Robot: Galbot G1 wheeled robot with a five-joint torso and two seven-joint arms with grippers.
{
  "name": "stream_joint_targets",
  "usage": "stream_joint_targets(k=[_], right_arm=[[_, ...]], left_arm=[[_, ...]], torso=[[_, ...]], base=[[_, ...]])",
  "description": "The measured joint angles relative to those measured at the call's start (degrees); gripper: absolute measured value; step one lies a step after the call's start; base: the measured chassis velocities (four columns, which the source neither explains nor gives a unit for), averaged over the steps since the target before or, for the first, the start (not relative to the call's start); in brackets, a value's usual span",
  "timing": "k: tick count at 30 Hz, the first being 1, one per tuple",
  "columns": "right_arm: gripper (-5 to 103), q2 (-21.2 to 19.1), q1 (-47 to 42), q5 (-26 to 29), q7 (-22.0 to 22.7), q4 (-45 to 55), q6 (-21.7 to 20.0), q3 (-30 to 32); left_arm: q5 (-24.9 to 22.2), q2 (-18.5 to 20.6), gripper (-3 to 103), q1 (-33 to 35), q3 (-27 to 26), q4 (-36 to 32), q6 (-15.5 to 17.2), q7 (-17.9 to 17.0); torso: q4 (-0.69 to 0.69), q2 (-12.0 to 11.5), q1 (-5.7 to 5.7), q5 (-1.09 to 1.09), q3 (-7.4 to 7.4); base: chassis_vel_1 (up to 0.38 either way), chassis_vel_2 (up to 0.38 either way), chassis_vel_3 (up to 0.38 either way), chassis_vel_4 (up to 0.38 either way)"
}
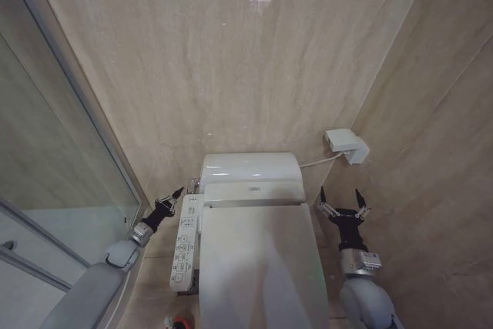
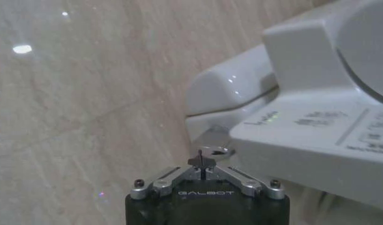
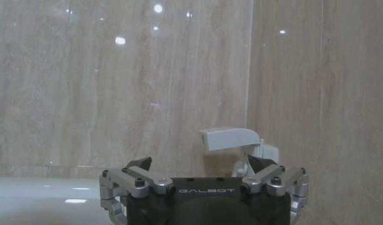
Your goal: Open the toilet lid, clean the toilet bowl with a toilet brush, close the toilet lid, and flush.
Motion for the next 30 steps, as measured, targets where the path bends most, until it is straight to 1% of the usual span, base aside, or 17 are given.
stream_joint_targets(k=[6, 11, 12, 13, 14, 15, 17, 20, 22, 30], right_arm=[[100, 0.00, 0.00, 0.00, 0.00, 0.00, 0.00, 0.00], [100, 0.00, 0.00, 0.00, 0.00, 0.00, 0.00, 0.00], [100, 0.00, 0.00, 0.00, 0.00, 0.00, 0.00, 0.00], [100, 0.00, 0.00, 0.00, -0.01, 0.00, 0.00, 0.00], [100, 0.00, 0.00, 0.00, -0.01, 0.00, 0.00, 0.00], [100, 0.00, 0.00, 0.00, -0.01, 0.00, 0.00, 0.00], [100, 0.00, 0.00, 0.00, 0.00, 0.00, 0.00, 0.00], [100, 0.00, 0.00, 0.00, 0.00, 0.00, 0.00, 0.00], [100, 0.00, 0.00, 0.00, 0.00, 0.00, 0.00, 0.00], [100, 0.00, 0.00, 0.00, 0.00, 0.00, 0.00, 0.00]], left_arm=[[0.24, -0.26, 0, -0.57, 0.92, 0.72, -0.33, 0.38], [0.70, 0.04, 0, -0.79, 1.10, -0.19, -0.17, 0.58], [1.01, 0.16, 0, -0.69, 0.89, -0.75, 0.13, 0.53], [1.64, 0.48, 0, -0.23, 0.16, -2.35, 1.08, 0.33], [1.64, 0.48, 0, -0.23, 0.16, -2.35, 1.08, 0.33], [1.86, 0.69, 0, 0.22, -0.18, -3.57, 1.85, 0.04], [2.07, 0.93, 0, 1.36, -0.88, -5.26, 3.23, -0.74], [2.08, 0.95, 0, 2.25, -1.40, -6.21, 3.77, -1.25], [2.08, 0.98, 0, 2.55, -1.40, -6.30, 3.87, -1.36], [2.12, 2.01, 0, 0.28, 0.55, -5.06, 3.28, -1.12]], torso=[[0.01, 0.00, 0.00, 0.00, 0.00], [0.03, 0.00, 0.00, 0.00, 0.00], [0.03, 0.00, 0.00, 0.00, 0.00], [0.02, 0.00, 0.00, 0.00, 0.00], [0.02, 0.00, 0.00, 0.00, 0.00], [-0.05, 0.01, -0.01, 0.01, -0.01], [-0.04, 0.01, 0.00, -0.01, 0.00], [-0.02, 0.01, -0.01, 0.00, -0.01], [0.01, 0.01, 0.00, -0.02, 0.00], [-0.01, 0.01, 0.00, 0.00, 0.00]], base=[[0.000, 0.000, 0.000, 0.000], [0.000, 0.000, 0.000, 0.000], [0.000, 0.000, 0.000, 0.000], [0.000, 0.000, 0.000, 0.000], [0.000, 0.000, 0.000, 0.000], [0.000, 0.000, 0.000, 0.000], [0.000, 0.000, 0.000, 0.000], [0.000, 0.000, 0.000, 0.000], [0.000, 0.000, 0.000, 0.000], [0.000, 0.000, 0.000, 0.000]])
